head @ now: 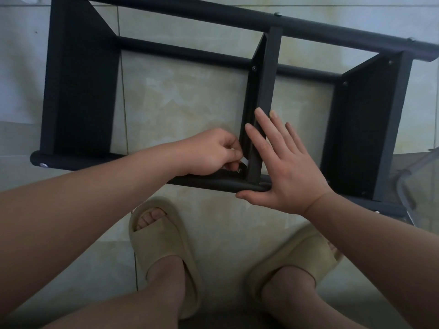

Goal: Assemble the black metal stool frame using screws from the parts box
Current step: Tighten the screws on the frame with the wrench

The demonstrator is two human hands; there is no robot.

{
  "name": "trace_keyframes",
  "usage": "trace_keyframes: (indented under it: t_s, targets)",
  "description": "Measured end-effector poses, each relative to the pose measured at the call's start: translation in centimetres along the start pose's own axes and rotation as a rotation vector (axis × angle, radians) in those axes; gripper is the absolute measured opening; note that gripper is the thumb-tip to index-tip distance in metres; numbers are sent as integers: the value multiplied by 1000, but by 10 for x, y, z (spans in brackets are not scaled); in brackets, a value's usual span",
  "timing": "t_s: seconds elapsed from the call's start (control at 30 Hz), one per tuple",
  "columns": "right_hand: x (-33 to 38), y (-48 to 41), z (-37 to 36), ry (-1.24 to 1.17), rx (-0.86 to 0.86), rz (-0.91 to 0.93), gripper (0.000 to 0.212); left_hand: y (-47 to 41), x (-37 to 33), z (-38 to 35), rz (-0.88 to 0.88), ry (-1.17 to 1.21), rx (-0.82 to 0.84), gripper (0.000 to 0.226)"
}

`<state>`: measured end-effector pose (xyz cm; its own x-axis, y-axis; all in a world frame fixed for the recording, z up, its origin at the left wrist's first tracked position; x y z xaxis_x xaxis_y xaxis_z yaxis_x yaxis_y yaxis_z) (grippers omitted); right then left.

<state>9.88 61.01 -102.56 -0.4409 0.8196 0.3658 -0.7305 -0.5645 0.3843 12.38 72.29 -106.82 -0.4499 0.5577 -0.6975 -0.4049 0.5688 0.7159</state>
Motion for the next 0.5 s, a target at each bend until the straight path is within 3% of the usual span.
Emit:
trace_keyframes:
  t_s: [0.5]
  targets:
    - [0, 0, 1, 0, 6, -2, 112, 3, 4, -3, -20, -114, 72, 22]
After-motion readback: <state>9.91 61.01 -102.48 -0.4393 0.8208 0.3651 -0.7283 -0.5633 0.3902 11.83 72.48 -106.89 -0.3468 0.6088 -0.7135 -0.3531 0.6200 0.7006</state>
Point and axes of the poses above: each hand's wrist, its own y-axis away from the middle knuckle, its own z-axis out of the back of the hand, x = y × z, the point moved 9 cm from there along -y, towards the middle knuckle, and after that the axes turned 9 degrees about x, right-handed, at the moved point
